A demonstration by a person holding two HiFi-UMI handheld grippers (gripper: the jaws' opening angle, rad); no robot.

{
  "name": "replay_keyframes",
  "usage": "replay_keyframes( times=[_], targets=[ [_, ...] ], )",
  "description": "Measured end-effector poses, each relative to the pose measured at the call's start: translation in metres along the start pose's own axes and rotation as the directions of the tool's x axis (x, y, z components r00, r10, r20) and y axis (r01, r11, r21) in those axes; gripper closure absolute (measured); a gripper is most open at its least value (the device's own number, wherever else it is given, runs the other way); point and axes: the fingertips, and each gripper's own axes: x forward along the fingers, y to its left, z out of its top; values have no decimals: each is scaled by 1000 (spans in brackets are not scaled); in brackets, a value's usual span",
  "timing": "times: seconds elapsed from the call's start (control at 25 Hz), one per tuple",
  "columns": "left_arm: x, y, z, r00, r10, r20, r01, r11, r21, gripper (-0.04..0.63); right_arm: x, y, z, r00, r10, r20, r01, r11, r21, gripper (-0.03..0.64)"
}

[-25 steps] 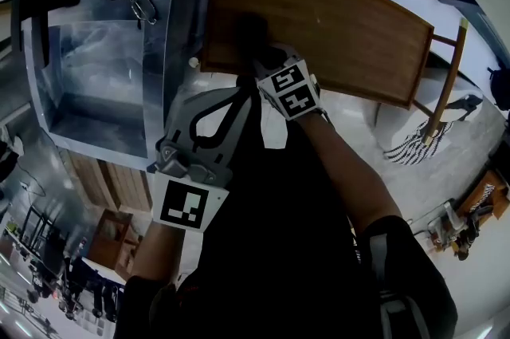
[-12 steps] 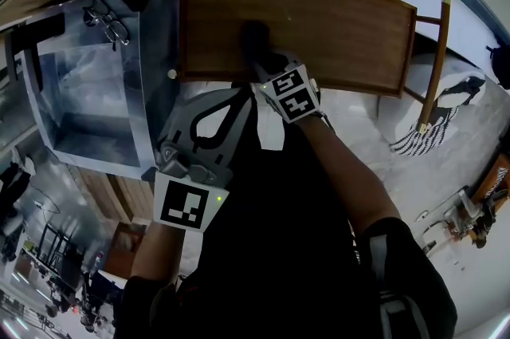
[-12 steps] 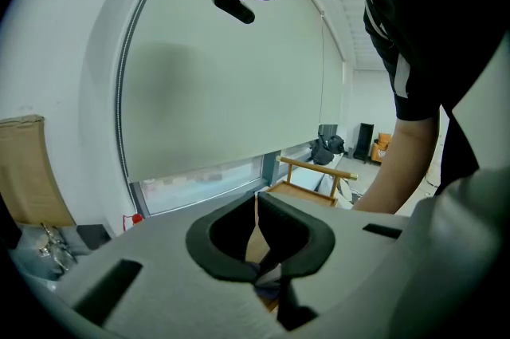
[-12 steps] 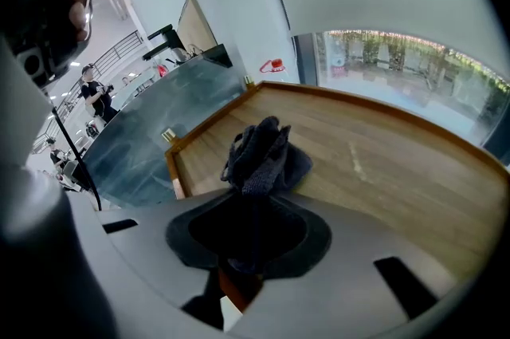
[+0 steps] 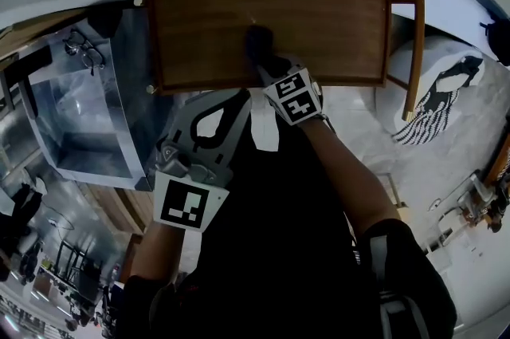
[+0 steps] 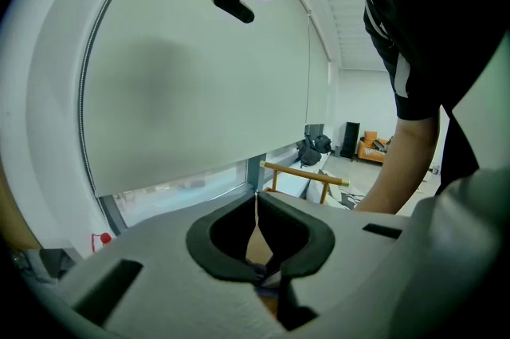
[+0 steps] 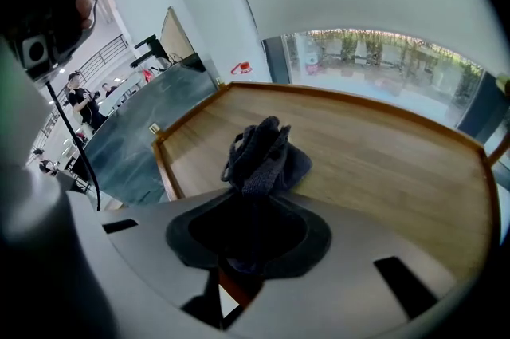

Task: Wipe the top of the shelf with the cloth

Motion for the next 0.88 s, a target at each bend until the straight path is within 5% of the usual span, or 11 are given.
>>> replay_keyframes(
  times=[0.88],
  targets=[
    [103, -77, 47, 982, -186, -10, 186, 978, 93, 569, -79, -109, -62, 991, -131, 34, 126, 984, 124, 534]
  ],
)
